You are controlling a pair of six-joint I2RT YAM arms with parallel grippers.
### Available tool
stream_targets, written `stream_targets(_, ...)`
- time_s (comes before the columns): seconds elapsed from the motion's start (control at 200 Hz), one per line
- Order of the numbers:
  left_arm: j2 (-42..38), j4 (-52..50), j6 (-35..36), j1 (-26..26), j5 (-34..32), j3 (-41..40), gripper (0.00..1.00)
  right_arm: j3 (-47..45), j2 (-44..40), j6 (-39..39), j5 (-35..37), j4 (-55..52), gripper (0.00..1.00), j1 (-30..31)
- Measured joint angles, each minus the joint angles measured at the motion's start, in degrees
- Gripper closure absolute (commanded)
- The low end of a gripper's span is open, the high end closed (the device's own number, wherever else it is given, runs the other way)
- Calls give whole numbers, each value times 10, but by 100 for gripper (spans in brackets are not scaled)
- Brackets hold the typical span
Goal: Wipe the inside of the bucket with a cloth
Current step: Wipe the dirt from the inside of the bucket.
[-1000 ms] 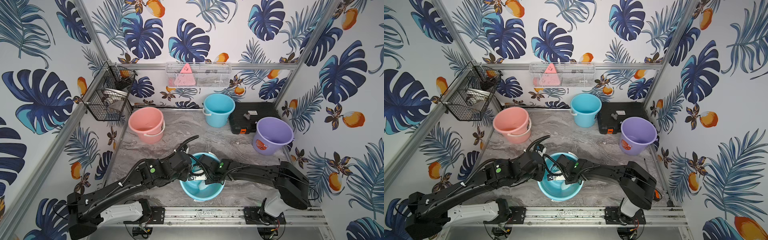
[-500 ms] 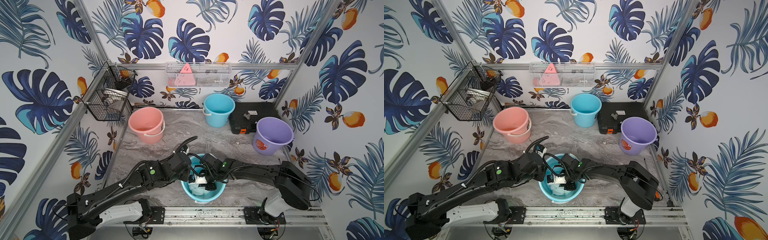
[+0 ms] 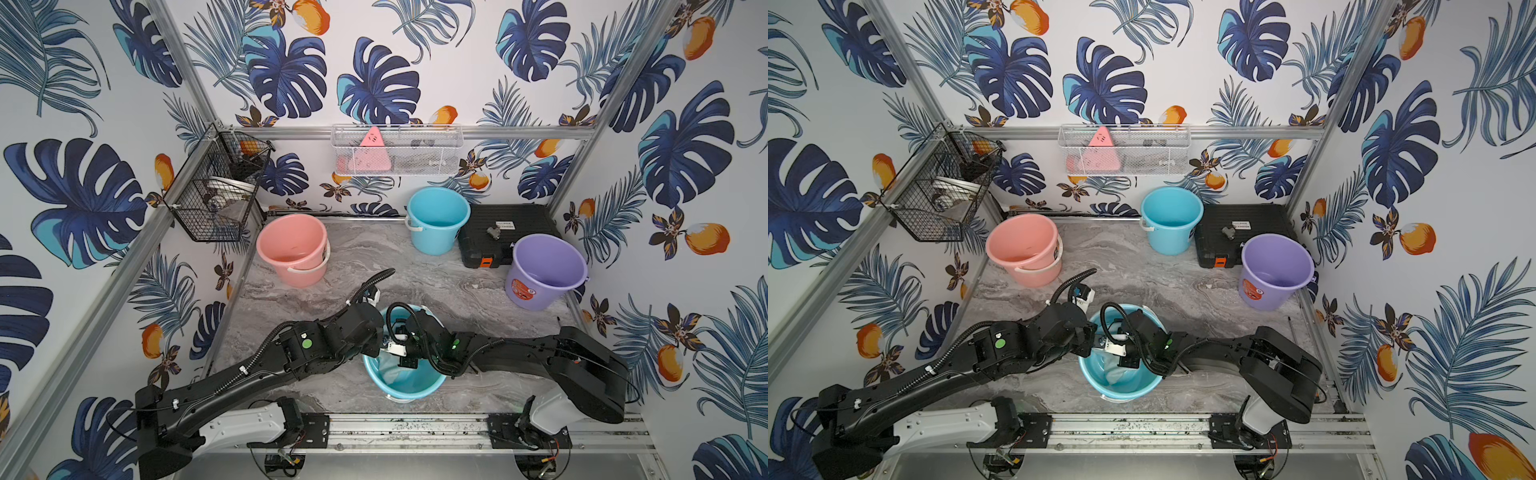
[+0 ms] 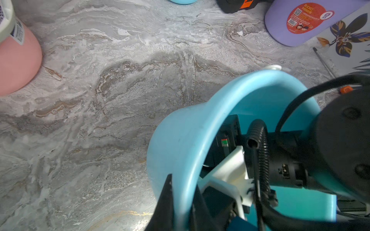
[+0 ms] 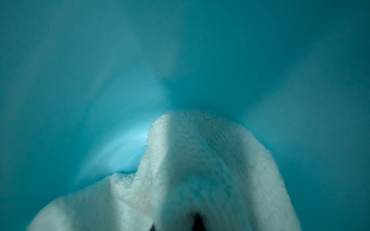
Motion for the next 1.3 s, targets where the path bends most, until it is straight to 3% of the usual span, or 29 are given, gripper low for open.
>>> stream_targets(0.2, -1, 4, 2, -1, -4, 4, 100, -4, 44, -73, 182, 96, 100, 45)
stream_targets(0.38, -4, 3, 5, -3, -4, 5, 100, -2, 54, -157, 295, 110, 100, 62)
stream_targets(0.685, -4, -29, -3, -3, 10, 5, 100, 29, -30, -170, 332, -146, 100, 66)
stream_targets(0.936, -1, -22, -14, -3, 22, 5, 100, 77, -89, -126, 258, -378, 100, 60)
stream_targets(1.091, 0, -1, -16, -4, 40, -3, 100, 98, -110, -108, 132, -471, 100, 32)
stream_targets(1.301, 0, 31, -20, -8, 59, -20, 100, 99, -108, -94, -48, -514, 100, -17)
